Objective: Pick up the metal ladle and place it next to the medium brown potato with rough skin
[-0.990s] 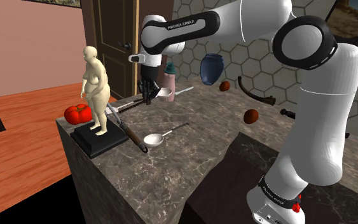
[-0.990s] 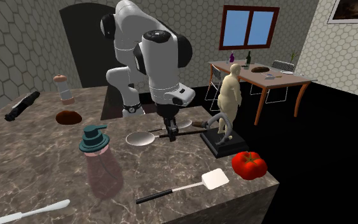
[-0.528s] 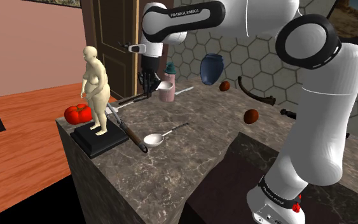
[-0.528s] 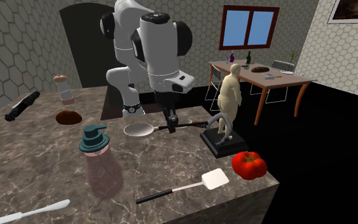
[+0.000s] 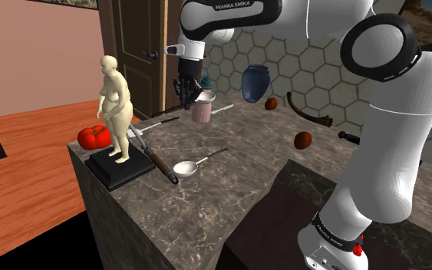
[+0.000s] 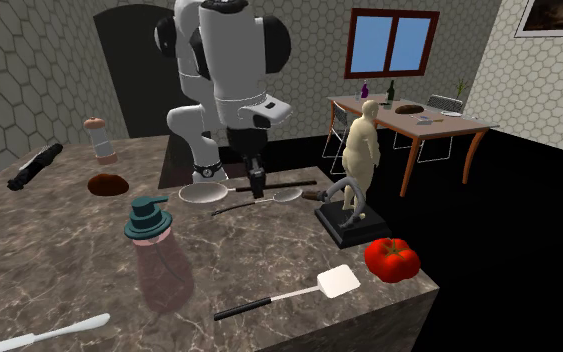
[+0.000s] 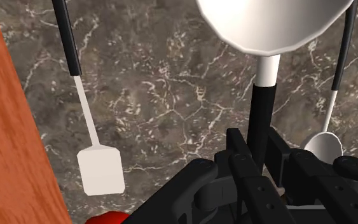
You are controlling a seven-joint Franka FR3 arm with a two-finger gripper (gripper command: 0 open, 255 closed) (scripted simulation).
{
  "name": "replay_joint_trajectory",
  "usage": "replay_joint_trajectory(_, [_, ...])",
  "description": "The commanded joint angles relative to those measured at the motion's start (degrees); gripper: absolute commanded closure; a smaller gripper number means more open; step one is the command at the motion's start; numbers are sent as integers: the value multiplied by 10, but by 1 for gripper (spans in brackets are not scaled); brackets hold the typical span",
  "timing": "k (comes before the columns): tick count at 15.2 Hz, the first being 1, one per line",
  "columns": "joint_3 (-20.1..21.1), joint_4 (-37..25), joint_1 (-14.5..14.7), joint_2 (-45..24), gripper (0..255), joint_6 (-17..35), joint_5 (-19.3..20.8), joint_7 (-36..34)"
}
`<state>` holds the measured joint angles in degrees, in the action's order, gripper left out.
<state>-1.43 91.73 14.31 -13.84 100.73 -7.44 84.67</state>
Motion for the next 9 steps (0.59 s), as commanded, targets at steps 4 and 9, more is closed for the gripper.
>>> replay_joint_trajectory(4, [-23, 67, -32, 49, 255, 11, 2, 57])
replay_joint_trajectory(9, [-50, 113, -66, 85, 255, 15, 8, 116])
